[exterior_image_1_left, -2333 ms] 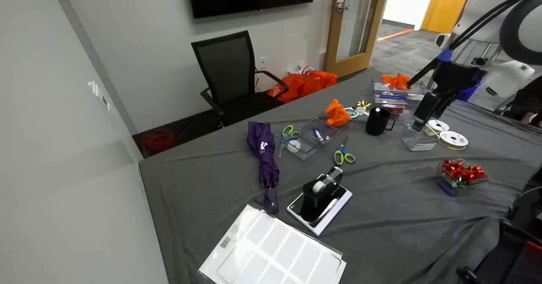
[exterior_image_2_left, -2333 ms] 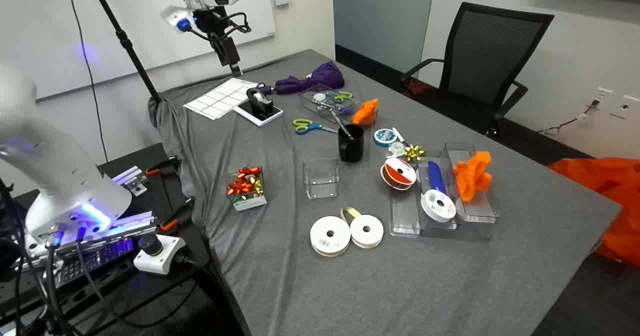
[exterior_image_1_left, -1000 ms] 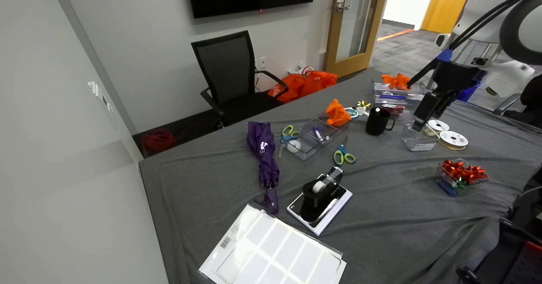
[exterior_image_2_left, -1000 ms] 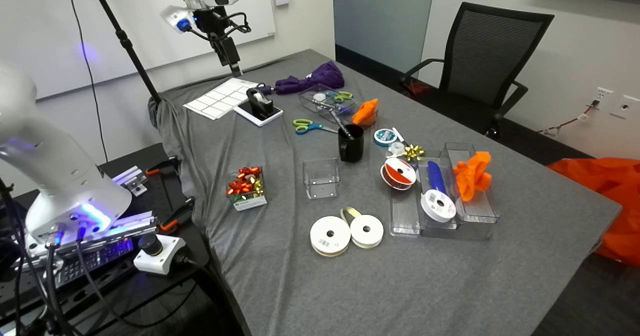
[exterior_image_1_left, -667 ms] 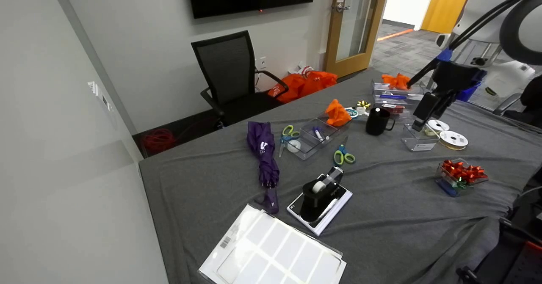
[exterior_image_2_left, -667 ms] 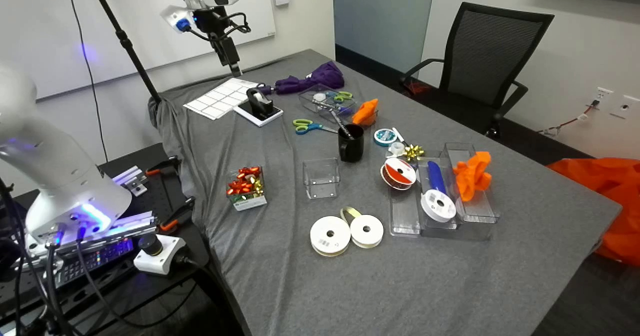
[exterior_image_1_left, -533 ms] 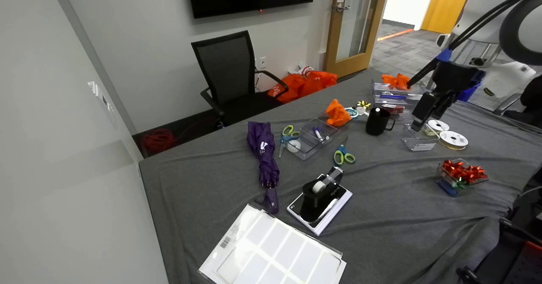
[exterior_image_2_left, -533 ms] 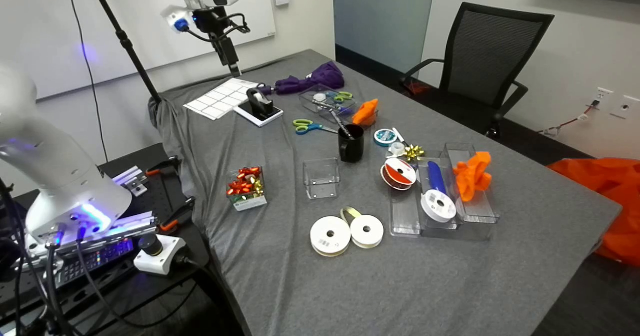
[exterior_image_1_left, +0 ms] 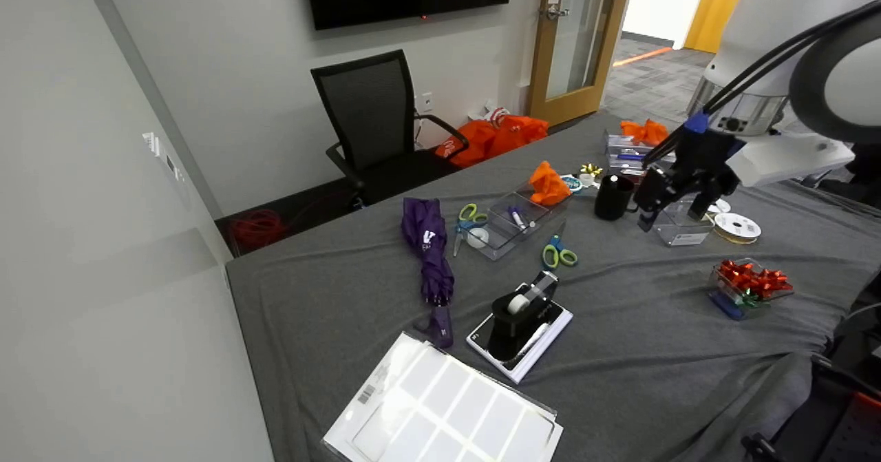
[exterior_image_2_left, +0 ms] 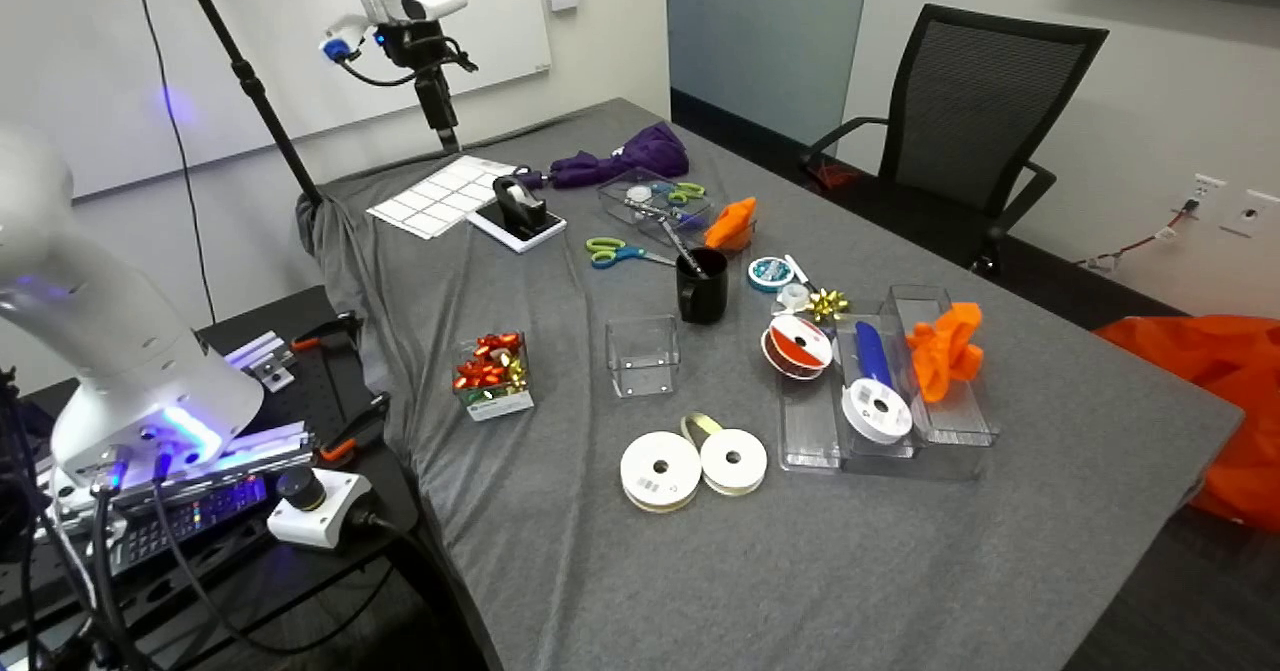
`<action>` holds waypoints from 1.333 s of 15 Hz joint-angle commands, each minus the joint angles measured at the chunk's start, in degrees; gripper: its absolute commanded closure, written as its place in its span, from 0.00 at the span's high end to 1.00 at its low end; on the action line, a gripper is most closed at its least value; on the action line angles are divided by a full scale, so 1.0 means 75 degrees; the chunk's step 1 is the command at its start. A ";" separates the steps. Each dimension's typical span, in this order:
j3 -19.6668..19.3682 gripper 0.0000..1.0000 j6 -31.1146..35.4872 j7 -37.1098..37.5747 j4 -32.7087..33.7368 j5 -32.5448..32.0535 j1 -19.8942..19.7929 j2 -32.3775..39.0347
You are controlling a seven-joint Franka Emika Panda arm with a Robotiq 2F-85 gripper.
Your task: Shift the black object to the table
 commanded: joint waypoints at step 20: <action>0.0134 1.00 0.1716 0.8353 0.2769 -0.0405 0.1355 0.4096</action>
